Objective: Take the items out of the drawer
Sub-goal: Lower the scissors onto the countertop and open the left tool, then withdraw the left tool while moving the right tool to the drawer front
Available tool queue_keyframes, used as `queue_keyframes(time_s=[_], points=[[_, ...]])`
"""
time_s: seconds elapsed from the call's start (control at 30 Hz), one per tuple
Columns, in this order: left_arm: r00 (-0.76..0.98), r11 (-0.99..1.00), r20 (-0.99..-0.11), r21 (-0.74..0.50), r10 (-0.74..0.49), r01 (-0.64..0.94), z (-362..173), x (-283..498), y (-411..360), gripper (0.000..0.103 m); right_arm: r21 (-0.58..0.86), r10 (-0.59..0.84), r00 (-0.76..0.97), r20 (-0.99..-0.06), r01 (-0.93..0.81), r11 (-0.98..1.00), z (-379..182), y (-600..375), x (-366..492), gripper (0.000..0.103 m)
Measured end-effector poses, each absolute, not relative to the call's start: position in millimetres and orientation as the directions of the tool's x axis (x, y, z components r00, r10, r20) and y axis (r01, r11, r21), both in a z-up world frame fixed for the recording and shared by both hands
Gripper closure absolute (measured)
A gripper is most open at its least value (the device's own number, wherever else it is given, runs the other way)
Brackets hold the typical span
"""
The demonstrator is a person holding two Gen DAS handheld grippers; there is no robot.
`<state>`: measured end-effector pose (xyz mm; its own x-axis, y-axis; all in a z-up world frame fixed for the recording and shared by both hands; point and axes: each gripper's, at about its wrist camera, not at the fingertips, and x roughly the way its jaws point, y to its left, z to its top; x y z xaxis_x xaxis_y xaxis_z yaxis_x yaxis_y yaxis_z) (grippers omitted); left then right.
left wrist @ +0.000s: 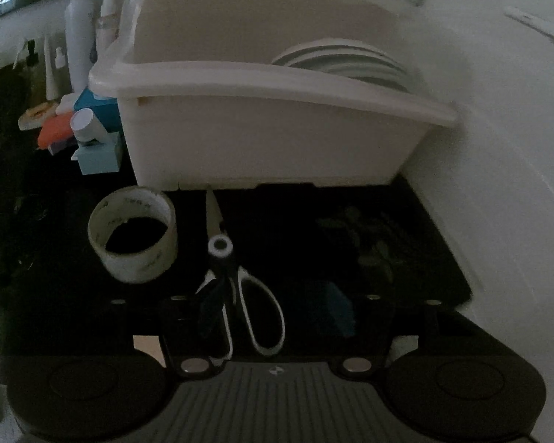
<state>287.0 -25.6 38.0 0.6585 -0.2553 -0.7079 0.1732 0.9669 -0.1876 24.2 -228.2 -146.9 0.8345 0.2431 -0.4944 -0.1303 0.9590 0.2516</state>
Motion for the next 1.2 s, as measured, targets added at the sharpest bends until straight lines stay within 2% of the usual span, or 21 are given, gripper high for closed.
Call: queue_keyframes(time_s=[0.07, 0.37, 0.53, 0.87, 1.0, 1.2], points=[[0.675, 0.964, -0.688, -0.189, -0.266, 0.187, 36, 269, -20, 0.036, 0.237, 0.248, 0.837, -0.488, -0.147, 0.960, -143, -224, 23, 0.021], [0.743, 0.951, -0.593, -0.192, -0.310, 0.243, 26, 189, 2, 0.035, 0.184, 0.276, 0.851, -0.447, -0.215, 0.959, -128, -207, 19, 0.021], [0.792, 0.954, -0.532, -0.171, -0.299, 0.245, 13, 145, 11, 0.019, 0.165, 0.287, 0.846, -0.450, -0.237, 0.957, -126, -201, 17, 0.021], [0.850, 0.951, -0.430, -0.198, -0.303, 0.239, -8, 66, 38, 0.015, 0.128, 0.288, 0.842, -0.457, -0.258, 0.958, -130, -190, 16, 0.021], [0.871, 0.951, -0.392, -0.198, -0.298, 0.236, -14, 37, 49, 0.013, 0.109, 0.284, 0.846, -0.452, -0.263, 0.959, -135, -183, 15, 0.016], [0.895, 0.952, -0.339, -0.194, -0.290, 0.235, -24, -4, 63, 0.010, 0.076, 0.281, 0.847, -0.452, -0.277, 0.958, -145, -170, 15, 0.015]])
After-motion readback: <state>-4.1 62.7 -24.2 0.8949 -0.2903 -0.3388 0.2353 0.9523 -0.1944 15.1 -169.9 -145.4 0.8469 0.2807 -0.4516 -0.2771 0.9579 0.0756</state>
